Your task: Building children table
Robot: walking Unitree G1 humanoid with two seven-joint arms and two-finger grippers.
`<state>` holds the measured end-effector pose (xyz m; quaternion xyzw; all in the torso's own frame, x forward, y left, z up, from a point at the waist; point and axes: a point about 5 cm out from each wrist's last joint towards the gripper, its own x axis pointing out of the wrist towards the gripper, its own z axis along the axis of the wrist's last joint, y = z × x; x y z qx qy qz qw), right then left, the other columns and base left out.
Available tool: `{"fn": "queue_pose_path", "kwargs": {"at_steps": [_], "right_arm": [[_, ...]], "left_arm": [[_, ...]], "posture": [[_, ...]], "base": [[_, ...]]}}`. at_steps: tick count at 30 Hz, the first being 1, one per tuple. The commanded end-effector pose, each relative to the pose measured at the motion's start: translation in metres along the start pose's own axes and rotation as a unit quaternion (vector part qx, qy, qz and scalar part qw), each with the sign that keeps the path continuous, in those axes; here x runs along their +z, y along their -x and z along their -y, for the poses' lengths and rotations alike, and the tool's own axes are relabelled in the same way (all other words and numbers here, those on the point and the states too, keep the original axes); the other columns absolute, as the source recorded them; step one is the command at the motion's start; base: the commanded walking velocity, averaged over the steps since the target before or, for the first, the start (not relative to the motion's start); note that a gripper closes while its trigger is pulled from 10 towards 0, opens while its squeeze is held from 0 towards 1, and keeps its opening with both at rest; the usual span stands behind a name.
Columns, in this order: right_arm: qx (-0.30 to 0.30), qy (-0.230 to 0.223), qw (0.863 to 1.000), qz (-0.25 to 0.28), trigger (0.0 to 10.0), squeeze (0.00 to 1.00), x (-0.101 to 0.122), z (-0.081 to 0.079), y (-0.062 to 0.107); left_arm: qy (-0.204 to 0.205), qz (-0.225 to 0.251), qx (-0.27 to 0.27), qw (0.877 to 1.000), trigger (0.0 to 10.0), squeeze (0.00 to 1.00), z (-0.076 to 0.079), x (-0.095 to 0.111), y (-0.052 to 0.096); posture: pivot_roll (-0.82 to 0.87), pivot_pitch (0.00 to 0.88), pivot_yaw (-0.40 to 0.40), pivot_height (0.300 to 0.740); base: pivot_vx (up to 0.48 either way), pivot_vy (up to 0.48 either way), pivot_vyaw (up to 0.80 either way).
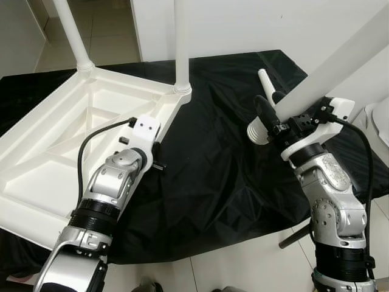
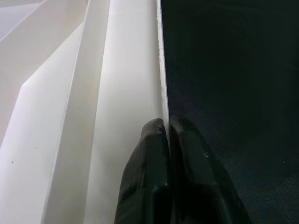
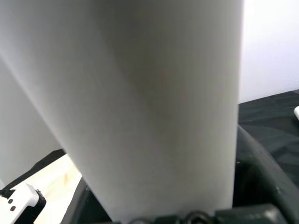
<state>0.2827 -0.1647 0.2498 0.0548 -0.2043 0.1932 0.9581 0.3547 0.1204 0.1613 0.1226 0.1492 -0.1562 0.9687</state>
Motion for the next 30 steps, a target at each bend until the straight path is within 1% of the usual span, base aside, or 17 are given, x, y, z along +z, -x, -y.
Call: {"fn": "queue_pose_path", "kwargs": {"at_steps": [1,4,5,11,13,17,19,20,21,22,23,24,26,27,28,29,30], "right_arm": [[0.006,0.005,1.0,0.009,10.0,0.0,0.005,-0.002,-0.003],[0.005,0.005,1.0,0.01,10.0,0.0,0.005,-0.001,-0.003],[0.004,0.004,1.0,0.011,10.0,0.0,0.005,-0.002,-0.003],[0.004,0.002,1.0,0.011,10.0,0.0,0.004,-0.002,-0.002],[0.004,0.002,1.0,0.01,10.0,0.0,0.004,-0.003,-0.002],[0.004,0.0,1.0,0.01,10.0,0.0,0.004,-0.003,-0.002],[0.004,-0.001,1.0,0.01,10.0,0.0,0.003,-0.003,-0.002],[0.004,-0.001,1.0,0.01,10.0,0.0,0.003,-0.003,-0.002],[0.004,-0.001,1.0,0.01,10.0,0.0,0.003,-0.003,-0.002],[0.006,-0.002,1.0,0.01,10.0,0.0,0.003,-0.003,-0.003],[0.006,-0.002,1.0,0.01,10.0,0.0,0.003,-0.003,-0.003],[0.007,-0.002,1.0,0.01,10.0,0.0,0.003,-0.003,-0.003],[0.009,-0.003,1.0,0.011,10.0,0.0,0.002,-0.004,-0.004],[0.009,-0.003,1.0,0.011,10.0,0.0,0.002,-0.004,-0.004],[0.01,-0.004,1.0,0.011,10.0,0.0,0.002,-0.004,-0.005],[0.01,-0.004,1.0,0.011,10.0,0.0,0.002,-0.004,-0.005],[0.011,-0.004,1.0,0.011,10.0,0.0,0.002,-0.004,-0.005]], "left_arm": [[-0.03,0.026,0.048,0.998,10.0,0.0,0.0,0.013,-0.001],[-0.038,0.026,0.039,0.998,10.0,0.0,0.003,0.013,-0.002],[-0.032,0.028,0.029,0.999,10.0,1.0,0.006,0.013,-0.002],[-0.02,0.047,0.016,0.999,10.0,1.0,0.009,0.02,-0.002],[-0.015,0.09,-0.014,0.996,10.0,0.0,0.011,0.037,0.004],[0.001,0.118,-0.036,0.992,10.0,0.0,0.012,0.048,0.01],[0.002,0.146,-0.049,0.988,10.0,0.0,0.004,0.061,0.022],[0.002,0.146,-0.049,0.988,10.0,0.0,0.004,0.061,0.022],[-0.001,0.151,-0.047,0.987,10.0,0.0,-0.003,0.065,0.026],[-0.018,0.15,-0.032,0.988,10.0,0.0,-0.013,0.067,0.031],[-0.018,0.15,-0.032,0.988,10.0,0.0,-0.013,0.067,0.031],[-0.03,0.148,-0.02,0.988,10.0,0.0,-0.02,0.067,0.034],[-0.077,0.113,0.036,0.99,10.0,0.0,-0.042,0.059,0.038],[-0.077,0.113,0.036,0.99,10.0,0.0,-0.042,0.059,0.038],[-0.09,0.091,0.067,0.99,10.0,0.0,-0.054,0.052,0.04],[-0.09,0.091,0.067,0.99,10.0,0.0,-0.054,0.052,0.04],[-0.102,0.064,0.097,0.988,10.0,0.0,-0.065,0.045,0.043]], "posture": [[-0.07,0.094,0.039,0.74],[-0.07,0.094,0.041,0.74],[-0.07,0.094,0.043,0.74],[-0.07,0.094,0.044,0.74],[-0.07,0.092,0.045,0.74],[-0.07,0.092,0.045,0.74],[-0.07,0.089,0.041,0.74],[-0.07,0.089,0.041,0.74],[-0.07,0.089,0.041,0.74],[-0.06,0.088,0.038,0.74],[-0.06,0.088,0.038,0.74],[-0.06,0.088,0.038,0.74],[-0.05,0.088,0.032,0.74],[-0.05,0.088,0.032,0.74],[-0.05,0.087,0.03,0.74],[-0.05,0.087,0.03,0.74],[-0.05,0.087,0.027,0.74]], "base": [[0.0,0.0,0.0],[0.0,0.0,0.0],[0.0,0.0,0.0],[0.0,0.0,0.0],[0.0,0.0,0.0],[0.0,0.0,0.0],[0.0,0.0,0.0],[0.0,0.0,0.0],[0.0,0.0,0.0],[0.0,0.0,0.0],[0.0,0.0,0.0],[0.0,0.0,0.0],[0.0,0.0,0.0],[0.0,0.0,0.0],[0.0,0.0,0.0],[0.0,0.0,0.0],[0.0,0.0,0.0]]}}
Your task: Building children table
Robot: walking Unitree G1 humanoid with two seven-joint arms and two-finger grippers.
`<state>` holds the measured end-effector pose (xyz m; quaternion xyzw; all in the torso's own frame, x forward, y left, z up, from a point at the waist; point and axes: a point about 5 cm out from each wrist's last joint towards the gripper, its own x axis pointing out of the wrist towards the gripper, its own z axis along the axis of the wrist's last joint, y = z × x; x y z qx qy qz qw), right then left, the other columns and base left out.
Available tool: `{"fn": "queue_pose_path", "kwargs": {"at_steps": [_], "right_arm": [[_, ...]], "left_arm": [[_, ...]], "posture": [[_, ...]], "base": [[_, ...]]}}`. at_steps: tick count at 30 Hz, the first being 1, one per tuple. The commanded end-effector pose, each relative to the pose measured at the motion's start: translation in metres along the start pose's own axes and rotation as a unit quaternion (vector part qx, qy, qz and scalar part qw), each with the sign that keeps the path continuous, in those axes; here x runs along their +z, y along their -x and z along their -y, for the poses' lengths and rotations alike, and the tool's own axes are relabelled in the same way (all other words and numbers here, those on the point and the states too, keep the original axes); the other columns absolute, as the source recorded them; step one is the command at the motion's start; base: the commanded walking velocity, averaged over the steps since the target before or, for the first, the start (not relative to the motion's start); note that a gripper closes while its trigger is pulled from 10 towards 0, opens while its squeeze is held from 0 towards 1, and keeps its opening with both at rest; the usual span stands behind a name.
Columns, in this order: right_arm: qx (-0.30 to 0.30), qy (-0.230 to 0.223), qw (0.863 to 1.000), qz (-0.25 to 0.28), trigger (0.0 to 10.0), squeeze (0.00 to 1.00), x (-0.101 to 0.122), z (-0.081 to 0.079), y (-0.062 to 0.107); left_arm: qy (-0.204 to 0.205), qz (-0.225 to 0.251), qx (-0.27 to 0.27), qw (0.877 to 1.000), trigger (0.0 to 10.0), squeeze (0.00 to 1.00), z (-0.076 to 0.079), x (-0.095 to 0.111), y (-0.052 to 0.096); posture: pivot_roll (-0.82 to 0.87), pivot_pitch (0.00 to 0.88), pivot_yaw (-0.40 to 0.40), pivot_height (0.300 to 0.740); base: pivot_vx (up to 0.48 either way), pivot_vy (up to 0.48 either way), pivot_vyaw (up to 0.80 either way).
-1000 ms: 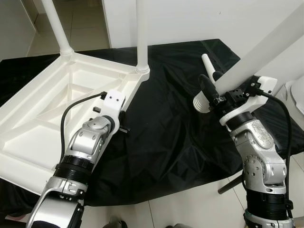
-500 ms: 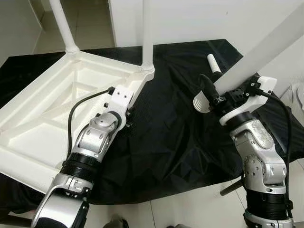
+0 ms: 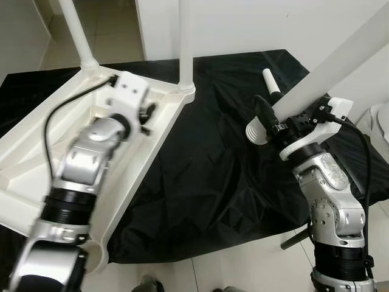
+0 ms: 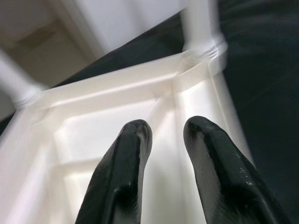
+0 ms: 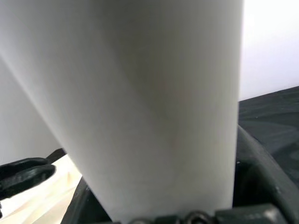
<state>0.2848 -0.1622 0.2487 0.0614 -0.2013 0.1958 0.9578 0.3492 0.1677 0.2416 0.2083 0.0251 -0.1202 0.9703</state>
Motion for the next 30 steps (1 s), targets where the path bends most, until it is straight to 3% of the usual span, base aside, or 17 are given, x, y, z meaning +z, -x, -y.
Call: {"fn": "queue_pose_path", "kwargs": {"at_steps": [1,6,8,11,13,22,30], "right_arm": [[0.01,0.003,1.0,0.012,10.0,0.0,0.004,-0.003,-0.003],[0.012,0.003,1.0,0.012,10.0,0.0,0.004,-0.003,-0.004],[0.014,0.003,1.0,0.012,10.0,0.0,0.005,-0.003,-0.004],[0.015,0.003,1.0,0.012,10.0,0.0,0.005,-0.003,-0.004],[0.015,0.003,1.0,0.01,10.0,0.0,0.005,-0.002,-0.004],[0.013,0.006,1.0,0.008,10.0,0.0,0.005,-0.001,-0.002],[0.016,0.004,1.0,0.005,10.0,0.0,0.004,-0.001,-0.002]], "left_arm": [[-0.011,-0.041,0.029,0.999,10.0,0.0,-0.005,-0.015,0.002],[-0.045,-0.086,0.059,0.994,10.0,0.0,-0.018,-0.027,0.01],[-0.086,-0.129,0.056,0.986,10.0,0.0,-0.022,-0.039,0.02],[-0.11,-0.146,0.05,0.982,10.0,0.0,-0.023,-0.043,0.025],[-0.147,-0.181,0.047,0.971,10.0,0.0,-0.029,-0.049,0.034],[-0.176,-0.223,0.039,0.958,10.0,0.0,-0.04,-0.054,0.054],[-0.198,-0.255,0.0,0.946,10.0,0.0,-0.043,-0.052,0.072]], "posture": [[-0.05,0.087,0.027,0.74],[-0.05,0.087,0.025,0.74],[-0.05,0.093,0.02,0.74],[-0.05,0.094,0.017,0.74],[-0.05,0.1,0.017,0.74],[-0.05,0.106,0.015,0.74],[-0.04,0.111,0.012,0.74]], "base": [[0.0,0.0,0.0],[0.0,0.0,0.0],[0.0,0.0,0.0],[0.0,0.0,0.0],[0.0,0.0,0.0],[0.0,0.0,0.0],[0.0,0.0,0.0]]}}
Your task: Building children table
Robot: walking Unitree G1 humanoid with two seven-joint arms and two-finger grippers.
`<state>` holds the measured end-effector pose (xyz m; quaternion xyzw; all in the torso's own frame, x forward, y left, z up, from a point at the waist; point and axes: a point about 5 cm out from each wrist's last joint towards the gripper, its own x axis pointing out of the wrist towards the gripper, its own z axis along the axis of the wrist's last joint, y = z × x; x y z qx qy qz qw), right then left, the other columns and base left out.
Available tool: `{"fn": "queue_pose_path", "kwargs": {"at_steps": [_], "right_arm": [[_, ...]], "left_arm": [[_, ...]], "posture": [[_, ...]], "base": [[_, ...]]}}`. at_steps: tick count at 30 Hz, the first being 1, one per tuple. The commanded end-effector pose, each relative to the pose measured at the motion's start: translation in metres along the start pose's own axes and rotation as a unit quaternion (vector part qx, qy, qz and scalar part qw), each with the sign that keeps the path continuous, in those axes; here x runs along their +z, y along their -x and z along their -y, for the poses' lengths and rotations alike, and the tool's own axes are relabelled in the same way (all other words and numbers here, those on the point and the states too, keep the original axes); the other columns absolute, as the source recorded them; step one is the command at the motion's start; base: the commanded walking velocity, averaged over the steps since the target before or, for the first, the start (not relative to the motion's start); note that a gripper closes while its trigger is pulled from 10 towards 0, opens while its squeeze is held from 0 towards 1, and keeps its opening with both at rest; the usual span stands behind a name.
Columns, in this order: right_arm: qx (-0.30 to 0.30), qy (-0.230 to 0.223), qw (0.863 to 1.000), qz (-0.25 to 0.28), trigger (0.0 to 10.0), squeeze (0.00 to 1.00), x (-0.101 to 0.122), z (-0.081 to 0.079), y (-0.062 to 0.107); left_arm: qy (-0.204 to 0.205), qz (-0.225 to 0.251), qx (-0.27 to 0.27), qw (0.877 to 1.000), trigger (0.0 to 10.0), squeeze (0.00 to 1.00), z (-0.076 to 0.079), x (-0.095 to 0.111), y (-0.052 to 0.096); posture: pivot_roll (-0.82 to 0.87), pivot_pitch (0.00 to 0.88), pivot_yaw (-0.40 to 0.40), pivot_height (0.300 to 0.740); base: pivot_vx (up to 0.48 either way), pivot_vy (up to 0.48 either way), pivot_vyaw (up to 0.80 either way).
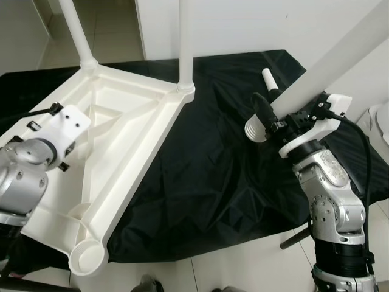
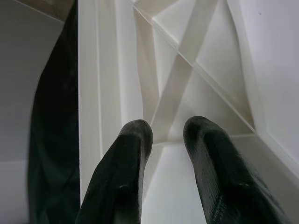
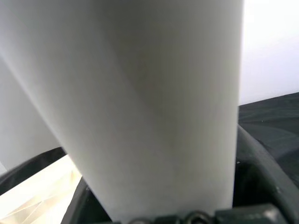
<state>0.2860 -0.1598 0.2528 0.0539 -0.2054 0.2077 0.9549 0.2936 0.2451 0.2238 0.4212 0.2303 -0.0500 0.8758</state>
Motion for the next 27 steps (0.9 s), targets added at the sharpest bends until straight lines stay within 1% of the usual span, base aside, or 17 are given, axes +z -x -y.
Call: {"fn": "queue_pose_path", "kwargs": {"at_steps": [1,2,3,4,5,6,7,9,10,12,16,23,25,26,27], "right_arm": [[0.002,-0.001,1.0,0.003,10.0,0.0,0.002,0.001,0.001],[0.003,-0.001,1.0,0.001,10.0,0.0,0.001,0.001,0.001],[0.003,-0.001,1.0,0.001,10.0,0.0,0.001,0.001,0.001],[0.012,-0.002,1.0,-0.009,10.0,0.0,-0.002,-0.002,0.002],[0.012,-0.002,1.0,-0.009,10.0,0.0,-0.002,-0.002,0.002],[0.02,-0.002,1.0,-0.015,10.0,0.0,-0.004,-0.004,0.003],[0.02,-0.002,1.0,-0.015,10.0,0.0,-0.004,-0.004,0.003],[0.036,0.003,0.999,-0.032,10.0,0.0,-0.008,-0.008,0.005],[0.036,0.003,0.999,-0.032,10.0,0.0,-0.008,-0.008,0.005],[0.058,0.01,0.997,-0.053,10.0,0.0,-0.015,-0.014,0.007],[0.071,0.007,0.995,-0.064,10.0,0.0,-0.019,-0.018,0.009],[0.081,0.002,0.994,-0.07,10.0,0.0,-0.02,-0.021,0.01],[0.083,0.002,0.994,-0.075,10.0,0.0,-0.021,-0.021,0.011],[0.083,0.002,0.994,-0.075,10.0,0.0,-0.021,-0.021,0.011],[0.084,0.003,0.994,-0.075,10.0,0.0,-0.021,-0.021,0.012]], "left_arm": [[-0.003,-0.01,-0.022,1.0,10.0,0.0,0.006,-0.003,0.001],[-0.014,-0.017,-0.037,0.999,10.0,0.0,0.009,-0.006,0.003],[-0.014,-0.017,-0.037,0.999,10.0,0.0,0.009,-0.006,0.003],[-0.031,-0.03,-0.075,0.996,10.0,0.0,0.02,-0.013,0.005],[-0.031,-0.03,-0.075,0.996,10.0,0.0,0.02,-0.013,0.005],[-0.031,-0.034,-0.089,0.995,10.0,0.0,0.025,-0.015,0.006],[-0.031,-0.034,-0.089,0.995,10.0,0.0,0.025,-0.015,0.006],[-0.045,-0.034,-0.117,0.992,10.0,0.0,0.034,-0.017,0.007],[-0.045,-0.034,-0.117,0.992,10.0,0.0,0.034,-0.017,0.007],[-0.053,-0.037,-0.135,0.989,10.0,0.0,0.039,-0.019,0.009],[-0.058,-0.046,-0.144,0.987,10.0,0.0,0.042,-0.023,0.009],[-0.065,-0.049,-0.156,0.984,10.0,0.0,0.048,-0.027,0.007],[-0.068,-0.047,-0.173,0.981,10.0,0.0,0.058,-0.027,0.005],[-0.068,-0.047,-0.173,0.981,10.0,0.0,0.058,-0.027,0.005],[-0.07,-0.046,-0.18,0.98,10.0,0.0,0.062,-0.027,0.004]], "posture": [[-0.04,0.111,0.012,0.74],[-0.04,0.112,0.013,0.74],[-0.04,0.112,0.013,0.74],[-0.04,0.111,0.014,0.74],[-0.04,0.111,0.014,0.74],[-0.04,0.11,0.013,0.74],[-0.04,0.11,0.013,0.74],[-0.04,0.111,0.014,0.74],[-0.04,0.111,0.014,0.74],[-0.04,0.111,0.014,0.74],[-0.04,0.111,0.014,0.74],[-0.04,0.111,0.014,0.74],[-0.04,0.112,0.017,0.74],[-0.04,0.112,0.017,0.74],[-0.04,0.112,0.017,0.74]], "base": [[0.0,0.0,0.0],[0.0,0.0,0.0],[0.0,0.0,0.0],[0.0,0.0,0.0],[0.0,0.0,0.0],[0.0,0.0,0.0],[0.0,0.0,0.0],[0.0,0.0,0.0],[0.0,0.0,0.0],[0.0,0.0,0.0],[0.0,0.0,0.0],[0.0,0.0,0.0],[0.0,0.0,0.0],[0.0,0.0,0.0],[0.0,0.0,0.0]]}}
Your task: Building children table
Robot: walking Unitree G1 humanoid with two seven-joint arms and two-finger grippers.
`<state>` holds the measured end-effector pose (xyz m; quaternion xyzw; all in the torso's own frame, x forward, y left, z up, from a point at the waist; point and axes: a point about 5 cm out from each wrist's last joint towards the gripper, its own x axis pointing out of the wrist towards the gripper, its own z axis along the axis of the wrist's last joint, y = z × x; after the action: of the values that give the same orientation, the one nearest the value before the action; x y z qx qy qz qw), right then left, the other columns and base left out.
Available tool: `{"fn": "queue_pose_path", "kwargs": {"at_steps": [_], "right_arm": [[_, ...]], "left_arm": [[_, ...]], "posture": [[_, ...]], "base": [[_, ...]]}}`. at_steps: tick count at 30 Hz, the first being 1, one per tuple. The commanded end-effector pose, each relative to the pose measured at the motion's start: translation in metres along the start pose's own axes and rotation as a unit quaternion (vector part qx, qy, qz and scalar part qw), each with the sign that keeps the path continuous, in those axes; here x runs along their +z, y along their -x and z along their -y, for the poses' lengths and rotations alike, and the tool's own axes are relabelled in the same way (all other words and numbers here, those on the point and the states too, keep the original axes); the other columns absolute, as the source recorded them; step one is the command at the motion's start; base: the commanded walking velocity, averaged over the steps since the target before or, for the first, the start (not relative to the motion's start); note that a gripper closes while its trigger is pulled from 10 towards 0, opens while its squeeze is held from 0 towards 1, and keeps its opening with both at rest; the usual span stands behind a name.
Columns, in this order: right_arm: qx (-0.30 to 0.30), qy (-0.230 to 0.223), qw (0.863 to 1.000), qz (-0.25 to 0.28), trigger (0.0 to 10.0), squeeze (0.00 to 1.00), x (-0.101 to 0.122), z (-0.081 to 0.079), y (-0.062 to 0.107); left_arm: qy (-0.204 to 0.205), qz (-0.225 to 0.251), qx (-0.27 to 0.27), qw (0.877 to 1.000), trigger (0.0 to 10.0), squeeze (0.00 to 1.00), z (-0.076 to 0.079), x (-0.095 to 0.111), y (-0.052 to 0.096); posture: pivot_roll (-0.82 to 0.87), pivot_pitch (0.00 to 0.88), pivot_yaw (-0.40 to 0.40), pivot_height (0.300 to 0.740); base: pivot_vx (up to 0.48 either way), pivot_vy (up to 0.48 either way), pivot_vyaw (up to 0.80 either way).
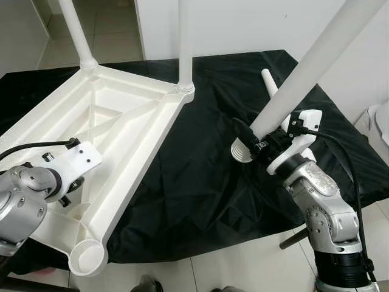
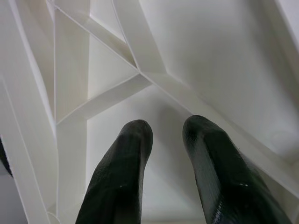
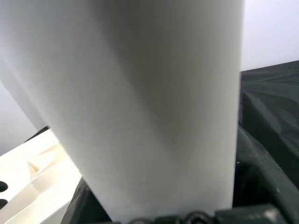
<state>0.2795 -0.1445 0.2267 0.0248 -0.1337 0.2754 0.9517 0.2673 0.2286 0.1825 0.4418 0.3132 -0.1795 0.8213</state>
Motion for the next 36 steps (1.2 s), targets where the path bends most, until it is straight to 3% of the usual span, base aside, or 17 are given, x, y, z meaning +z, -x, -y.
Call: {"fn": "queue_pose_path", "kwargs": {"at_steps": [1,11,29,36], "right_arm": [[0.016,0.006,1.0,0.001,10.0,0.0,0.003,-0.006,0.001],[0.015,0.007,1.0,0.001,10.0,0.0,0.004,-0.006,0.004],[0.013,0.006,1.0,-0.002,10.0,0.0,0.005,-0.006,0.006],[0.011,0.006,1.0,-0.002,10.0,0.0,0.005,-0.005,0.006]], "left_arm": [[-0.003,-0.011,-0.041,0.999,10.0,0.0,0.017,-0.005,-0.009],[0.004,0.012,-0.083,0.996,10.0,0.0,0.039,0.005,-0.015],[0.03,0.11,-0.099,0.988,10.0,0.0,0.071,0.071,-0.038],[0.036,0.133,-0.083,0.987,10.0,0.0,0.072,0.091,-0.043]], "posture": [[-0.05,0.113,0.019,0.74],[-0.06,0.119,0.022,0.74],[-0.07,0.135,0.024,0.74],[-0.07,0.136,0.024,0.74]], "base": [[0.0,0.0,0.0],[0.0,0.0,0.0],[0.0,0.0,0.0],[0.0,0.0,0.0]]}}
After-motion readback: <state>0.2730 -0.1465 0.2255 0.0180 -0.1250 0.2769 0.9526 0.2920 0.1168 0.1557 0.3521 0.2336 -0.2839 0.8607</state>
